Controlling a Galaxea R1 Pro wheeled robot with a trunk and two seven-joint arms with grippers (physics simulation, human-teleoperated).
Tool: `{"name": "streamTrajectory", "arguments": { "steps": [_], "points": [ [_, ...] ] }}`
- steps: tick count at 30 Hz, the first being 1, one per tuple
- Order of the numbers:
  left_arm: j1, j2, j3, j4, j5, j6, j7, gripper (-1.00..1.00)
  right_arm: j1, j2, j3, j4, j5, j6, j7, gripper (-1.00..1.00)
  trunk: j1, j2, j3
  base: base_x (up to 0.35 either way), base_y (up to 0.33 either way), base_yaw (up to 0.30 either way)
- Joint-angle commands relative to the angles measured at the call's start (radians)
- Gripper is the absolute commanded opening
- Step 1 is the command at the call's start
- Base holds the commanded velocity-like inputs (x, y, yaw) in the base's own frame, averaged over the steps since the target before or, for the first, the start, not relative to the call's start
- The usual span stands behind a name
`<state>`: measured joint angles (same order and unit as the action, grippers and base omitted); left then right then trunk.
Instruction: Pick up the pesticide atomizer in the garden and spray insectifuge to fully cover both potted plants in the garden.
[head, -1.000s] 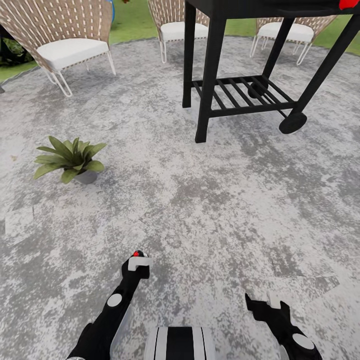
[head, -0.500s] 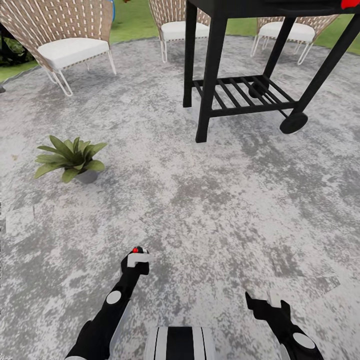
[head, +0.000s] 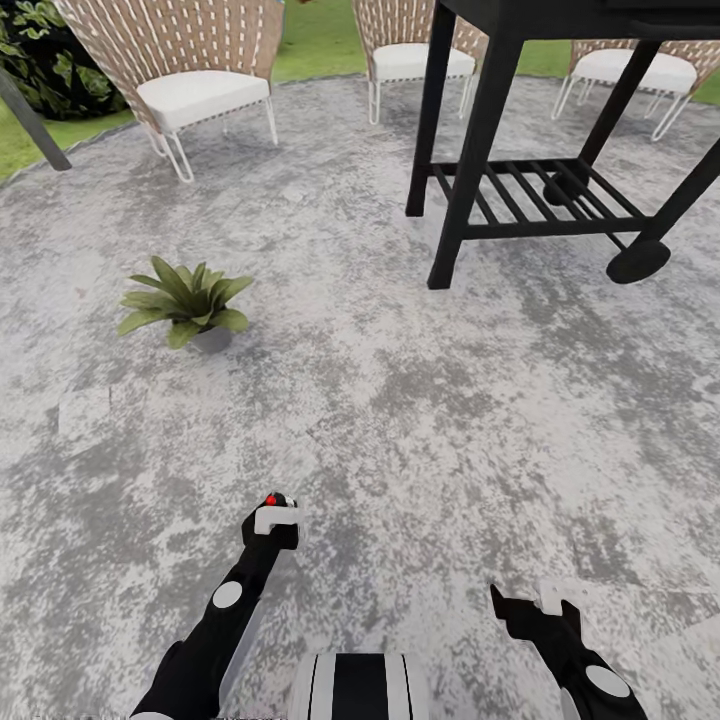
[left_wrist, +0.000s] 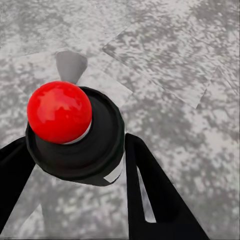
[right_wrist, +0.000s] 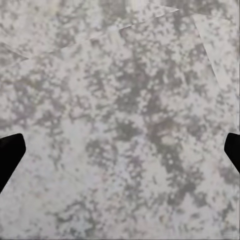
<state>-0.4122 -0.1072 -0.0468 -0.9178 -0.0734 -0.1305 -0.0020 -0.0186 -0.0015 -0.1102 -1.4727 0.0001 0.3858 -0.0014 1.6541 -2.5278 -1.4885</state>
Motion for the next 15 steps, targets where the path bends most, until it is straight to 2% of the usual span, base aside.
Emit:
{"name": "streamTrajectory", "arguments": {
  "steps": [1,11,15],
  "points": [
    [0.0,0.0,0.001,0.001,-0.008,-0.003,0.0,-1.0,0.0,0.0,0.0,-0.001,0.0,0.005,0.0,1.0,-0.001,0.0,0.003,0.0,0.0,0.245],
    [0.0,-0.001,0.001,0.0,-0.008,-0.003,0.0,-1.0,0.0,0.0,-0.001,-0.001,0.0,0.005,0.0,1.0,-0.005,0.002,0.042,0.0,0.0,0.237],
    [0.0,0.0,0.001,0.0,-0.008,-0.003,0.0,-1.0,0.0,-0.001,-0.001,-0.001,-0.001,0.005,0.0,1.0,-0.007,0.003,0.057,0.0,0.0,0.127]
  ]
}}
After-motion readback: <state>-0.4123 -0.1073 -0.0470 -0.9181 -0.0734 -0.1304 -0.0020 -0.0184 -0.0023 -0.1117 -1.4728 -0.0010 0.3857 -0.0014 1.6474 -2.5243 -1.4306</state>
